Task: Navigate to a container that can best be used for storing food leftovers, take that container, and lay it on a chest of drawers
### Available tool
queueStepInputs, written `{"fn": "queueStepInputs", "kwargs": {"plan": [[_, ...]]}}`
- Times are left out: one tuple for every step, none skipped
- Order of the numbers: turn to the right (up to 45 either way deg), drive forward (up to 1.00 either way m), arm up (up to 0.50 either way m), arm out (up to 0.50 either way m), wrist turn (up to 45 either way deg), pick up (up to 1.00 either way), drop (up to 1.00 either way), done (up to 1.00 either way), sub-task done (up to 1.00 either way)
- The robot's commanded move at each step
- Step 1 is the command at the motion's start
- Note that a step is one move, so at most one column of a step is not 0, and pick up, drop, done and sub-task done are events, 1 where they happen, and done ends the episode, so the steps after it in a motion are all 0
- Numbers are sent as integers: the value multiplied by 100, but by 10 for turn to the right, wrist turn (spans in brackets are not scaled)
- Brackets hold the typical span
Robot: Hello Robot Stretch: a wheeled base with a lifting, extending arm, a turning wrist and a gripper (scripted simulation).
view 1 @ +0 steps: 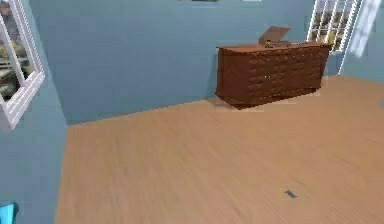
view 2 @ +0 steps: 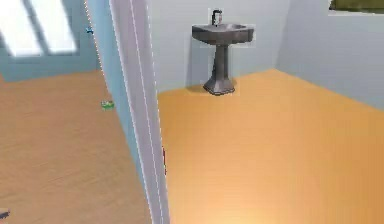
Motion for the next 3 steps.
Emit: {"fn": "queueStepInputs", "kwargs": {"plan": [[390,0,0,0,0,0,0,0,0],[0,40,0,0,0,0,0,0,0],[210,0,0,0,0,0,0,0,0]]}}
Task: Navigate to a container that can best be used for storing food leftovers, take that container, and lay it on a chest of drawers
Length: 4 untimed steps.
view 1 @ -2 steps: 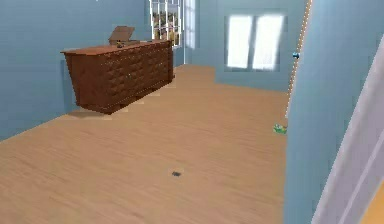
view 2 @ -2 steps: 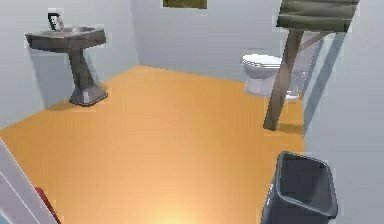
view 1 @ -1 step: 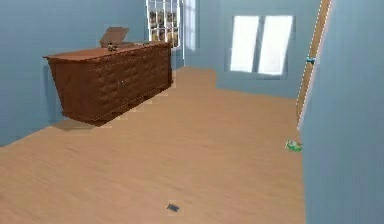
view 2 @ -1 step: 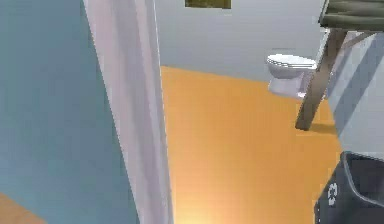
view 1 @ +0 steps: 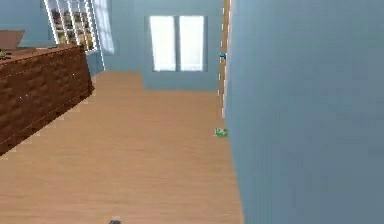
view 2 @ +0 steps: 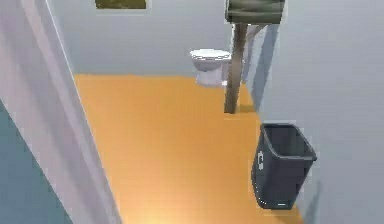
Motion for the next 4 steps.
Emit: {"fn": "queueStepInputs", "kwargs": {"plan": [[0,100,0,0,0,0,0,0,0],[60,0,0,0,0,0,0,0,0],[0,60,0,0,0,0,0,0,0],[-450,0,0,0,0,0,0,0,0]]}}
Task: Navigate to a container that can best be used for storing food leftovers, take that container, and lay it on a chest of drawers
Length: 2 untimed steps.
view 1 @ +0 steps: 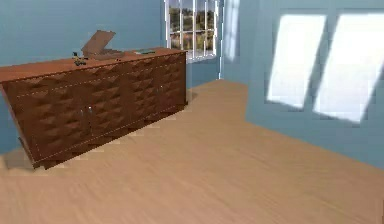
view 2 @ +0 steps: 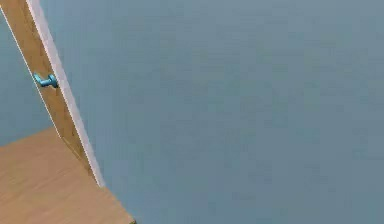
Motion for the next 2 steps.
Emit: {"fn": "queueStepInputs", "kwargs": {"plan": [[-240,0,0,0,0,0,0,0,0],[0,0,14,0,0,0,0,0,0]]}}
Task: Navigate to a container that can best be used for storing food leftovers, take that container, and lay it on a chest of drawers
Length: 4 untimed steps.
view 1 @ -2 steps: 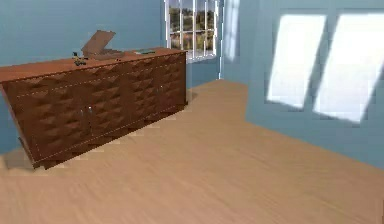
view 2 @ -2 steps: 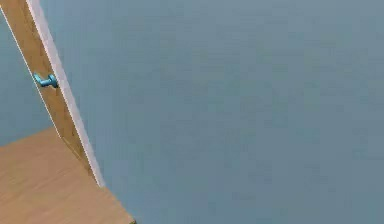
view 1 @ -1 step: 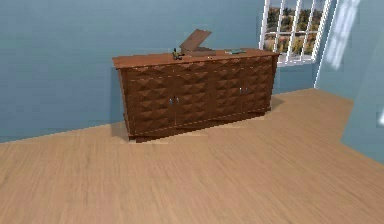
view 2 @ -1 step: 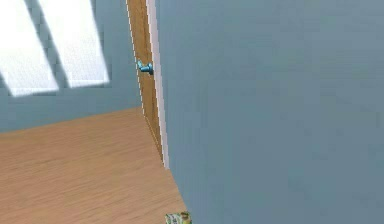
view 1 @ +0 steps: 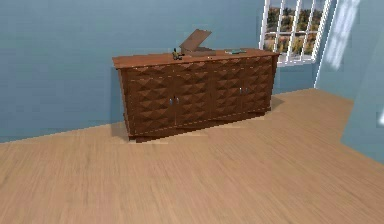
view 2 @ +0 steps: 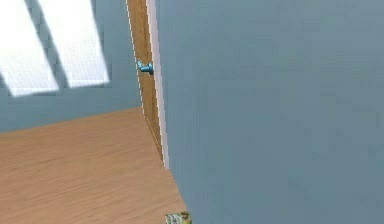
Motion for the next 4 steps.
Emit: {"fn": "queueStepInputs", "kwargs": {"plan": [[0,0,0,42,0,0,0,0,0],[0,0,0,0,450,0,0,0,0],[0,0,0,0,450,0,0,0,0],[0,0,0,0,450,0,0,0,0]]}}
